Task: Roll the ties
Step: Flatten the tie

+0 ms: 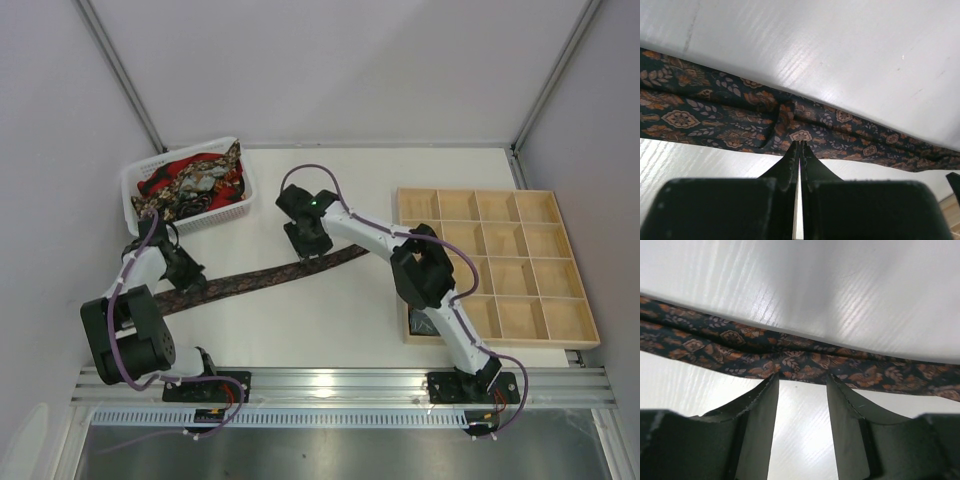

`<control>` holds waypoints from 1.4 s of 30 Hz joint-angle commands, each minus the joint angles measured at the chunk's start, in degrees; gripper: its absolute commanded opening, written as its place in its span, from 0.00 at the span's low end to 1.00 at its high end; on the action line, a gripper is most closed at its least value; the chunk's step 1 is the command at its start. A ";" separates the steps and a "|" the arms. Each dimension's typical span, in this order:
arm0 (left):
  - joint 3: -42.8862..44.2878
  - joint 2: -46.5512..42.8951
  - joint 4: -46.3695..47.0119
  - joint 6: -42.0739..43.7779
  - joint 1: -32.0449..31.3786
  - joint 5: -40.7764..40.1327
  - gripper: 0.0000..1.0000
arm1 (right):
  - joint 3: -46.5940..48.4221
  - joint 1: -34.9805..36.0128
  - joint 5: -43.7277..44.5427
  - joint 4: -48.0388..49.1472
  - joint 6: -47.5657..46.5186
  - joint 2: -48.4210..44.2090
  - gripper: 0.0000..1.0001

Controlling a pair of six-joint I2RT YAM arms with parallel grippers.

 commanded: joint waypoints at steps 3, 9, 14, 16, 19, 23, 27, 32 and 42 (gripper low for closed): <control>0.26 -2.14 2.70 1.36 0.51 7.42 0.04 | -3.33 -5.07 0.02 4.02 0.93 -9.49 0.49; -2.39 -2.06 9.12 -0.57 -2.29 16.40 0.04 | -16.05 -13.86 -8.93 12.80 3.21 -15.99 0.46; 1.74 2.78 10.44 -1.89 -11.52 18.96 0.03 | -23.03 -22.39 -16.06 18.70 3.92 -19.78 0.50; 2.44 3.31 14.82 -5.13 -16.79 20.09 0.06 | -24.17 -25.11 -18.77 19.23 2.96 -20.48 0.51; 4.54 5.93 21.14 -10.41 -24.17 20.62 0.06 | -26.01 -27.40 -25.26 21.24 1.55 -20.75 0.45; 11.05 14.37 24.59 -14.11 -30.94 20.98 0.04 | -26.55 -28.82 -28.64 20.73 0.49 -19.70 0.37; 18.25 24.81 25.56 -16.30 -36.66 21.33 0.01 | -28.56 -29.43 -30.04 21.87 0.58 -19.70 0.19; 24.33 32.65 26.96 -19.64 -39.30 21.60 0.00 | -28.31 -30.14 -31.36 21.26 0.40 -17.41 0.08; 25.65 35.31 23.63 -17.98 -39.39 19.31 0.00 | -26.72 -30.57 -25.74 18.44 -2.32 -12.23 0.04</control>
